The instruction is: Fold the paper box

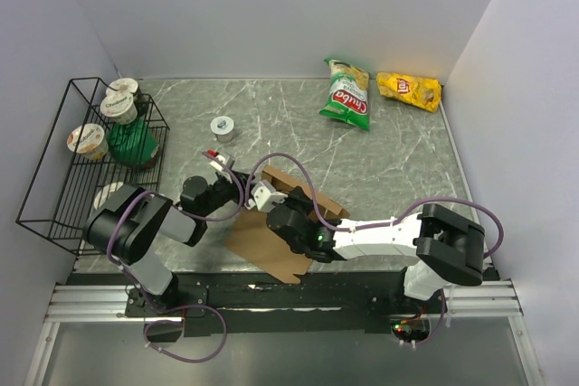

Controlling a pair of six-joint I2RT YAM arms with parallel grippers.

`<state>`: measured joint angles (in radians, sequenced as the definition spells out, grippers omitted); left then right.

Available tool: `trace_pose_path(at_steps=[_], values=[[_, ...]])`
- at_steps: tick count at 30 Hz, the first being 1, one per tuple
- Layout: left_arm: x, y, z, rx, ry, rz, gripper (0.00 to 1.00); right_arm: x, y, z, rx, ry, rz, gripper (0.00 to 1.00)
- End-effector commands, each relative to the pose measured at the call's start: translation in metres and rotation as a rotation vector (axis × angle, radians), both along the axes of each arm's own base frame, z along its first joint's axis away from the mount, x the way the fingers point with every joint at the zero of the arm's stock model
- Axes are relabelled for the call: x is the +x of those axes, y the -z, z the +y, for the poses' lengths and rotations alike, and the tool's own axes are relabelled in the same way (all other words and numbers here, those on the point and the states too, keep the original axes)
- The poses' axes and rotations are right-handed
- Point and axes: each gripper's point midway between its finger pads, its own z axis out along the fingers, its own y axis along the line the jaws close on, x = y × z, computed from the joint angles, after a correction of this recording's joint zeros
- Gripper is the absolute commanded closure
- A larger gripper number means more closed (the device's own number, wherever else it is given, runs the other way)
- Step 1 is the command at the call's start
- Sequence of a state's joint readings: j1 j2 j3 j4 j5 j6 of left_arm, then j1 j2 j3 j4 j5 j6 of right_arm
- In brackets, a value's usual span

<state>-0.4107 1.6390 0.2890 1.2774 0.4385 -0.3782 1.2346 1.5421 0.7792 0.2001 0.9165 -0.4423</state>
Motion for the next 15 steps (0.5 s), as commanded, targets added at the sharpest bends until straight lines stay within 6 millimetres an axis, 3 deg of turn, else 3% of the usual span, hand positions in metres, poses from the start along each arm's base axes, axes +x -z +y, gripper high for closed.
trace_pose_path(at_steps=[1, 11, 15], values=[[0.017, -0.05, -0.009, -0.046, -0.021, -0.224, 0.32, -0.04, 0.083, -0.019, -0.177, -0.101, 0.262, 1.0], [0.024, -0.058, -0.02, -0.046, -0.024, -0.262, 0.49, -0.041, 0.087, -0.018, -0.185, -0.113, 0.273, 1.0], [0.027, -0.052, -0.021, -0.032, -0.049, -0.258, 0.58, -0.041, 0.086, -0.016, -0.177, -0.117, 0.275, 1.0]])
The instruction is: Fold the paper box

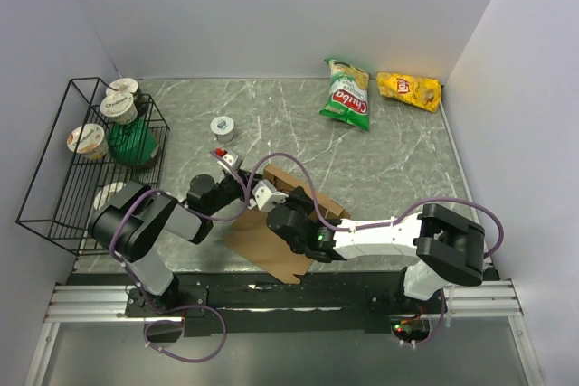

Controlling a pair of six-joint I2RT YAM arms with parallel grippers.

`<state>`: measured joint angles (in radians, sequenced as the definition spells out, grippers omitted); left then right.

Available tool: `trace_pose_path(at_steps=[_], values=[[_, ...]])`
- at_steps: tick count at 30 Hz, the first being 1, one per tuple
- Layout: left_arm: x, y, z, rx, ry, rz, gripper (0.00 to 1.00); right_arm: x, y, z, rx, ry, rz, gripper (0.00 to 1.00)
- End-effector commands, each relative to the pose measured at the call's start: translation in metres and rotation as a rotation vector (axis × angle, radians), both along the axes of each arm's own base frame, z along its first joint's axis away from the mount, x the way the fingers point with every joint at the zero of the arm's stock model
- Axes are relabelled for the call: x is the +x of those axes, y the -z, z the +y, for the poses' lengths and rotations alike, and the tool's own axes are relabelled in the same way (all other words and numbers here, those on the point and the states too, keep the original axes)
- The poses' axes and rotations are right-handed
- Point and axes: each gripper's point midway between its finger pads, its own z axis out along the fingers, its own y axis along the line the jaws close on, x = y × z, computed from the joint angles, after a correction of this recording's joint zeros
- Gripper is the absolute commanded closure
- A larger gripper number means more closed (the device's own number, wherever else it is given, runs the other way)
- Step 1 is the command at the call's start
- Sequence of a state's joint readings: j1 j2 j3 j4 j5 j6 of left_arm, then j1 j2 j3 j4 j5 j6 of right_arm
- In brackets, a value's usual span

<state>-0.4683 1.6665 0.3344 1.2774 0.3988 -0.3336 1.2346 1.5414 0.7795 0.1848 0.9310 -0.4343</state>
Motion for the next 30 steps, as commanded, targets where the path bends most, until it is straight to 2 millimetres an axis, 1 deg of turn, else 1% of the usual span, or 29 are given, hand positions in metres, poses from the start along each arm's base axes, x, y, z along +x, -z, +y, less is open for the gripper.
trace_pose_path(at_steps=[1, 4, 5, 6, 7, 9, 10, 12, 13, 15, 16, 21, 26, 27, 30], values=[[0.024, -0.045, -0.002, -0.057, -0.073, -0.204, 0.59, -0.042, 0.086, -0.013, -0.166, -0.13, 0.28, 1.0], [0.03, -0.043, 0.002, -0.041, -0.136, -0.209, 0.64, -0.042, 0.085, -0.013, -0.166, -0.13, 0.28, 1.0], [0.029, -0.041, 0.0, -0.032, -0.146, -0.205, 0.65, -0.041, 0.084, -0.012, -0.163, -0.129, 0.28, 1.0], [0.034, -0.04, 0.005, -0.015, -0.189, -0.211, 0.67, -0.041, 0.085, -0.012, -0.162, -0.129, 0.28, 1.0], [0.035, -0.04, 0.005, -0.005, -0.204, -0.215, 0.69, -0.041, 0.085, -0.013, -0.161, -0.128, 0.283, 1.0], [0.034, -0.038, 0.002, 0.015, -0.218, -0.225, 0.69, -0.042, 0.085, -0.013, -0.157, -0.127, 0.283, 1.0], [0.038, -0.037, 0.005, 0.02, -0.252, -0.223, 0.71, -0.042, 0.085, -0.013, -0.157, -0.128, 0.284, 1.0], [0.038, -0.033, 0.005, 0.04, -0.27, -0.22, 0.74, -0.042, 0.084, -0.013, -0.155, -0.127, 0.284, 1.0], [0.039, -0.031, 0.004, 0.047, -0.276, -0.219, 0.77, -0.042, 0.084, -0.013, -0.153, -0.126, 0.284, 1.0], [0.042, -0.028, 0.007, 0.065, -0.314, -0.215, 0.81, -0.042, 0.084, -0.013, -0.151, -0.123, 0.285, 1.0], [0.042, -0.028, 0.009, 0.069, -0.333, -0.215, 0.83, -0.042, 0.083, -0.013, -0.145, -0.121, 0.283, 1.0], [0.046, -0.025, 0.02, 0.108, -0.427, -0.215, 0.91, -0.043, 0.084, -0.015, -0.147, -0.117, 0.285, 1.0], [0.045, -0.025, 0.029, 0.14, -0.496, -0.231, 0.96, -0.043, 0.083, -0.015, -0.145, -0.116, 0.283, 1.0], [0.046, -0.025, 0.034, 0.148, -0.526, -0.231, 0.96, -0.042, 0.083, -0.015, -0.143, -0.116, 0.281, 1.0], [0.046, -0.021, 0.04, 0.173, -0.551, -0.222, 0.97, -0.042, 0.082, -0.017, -0.138, -0.112, 0.28, 1.0]])
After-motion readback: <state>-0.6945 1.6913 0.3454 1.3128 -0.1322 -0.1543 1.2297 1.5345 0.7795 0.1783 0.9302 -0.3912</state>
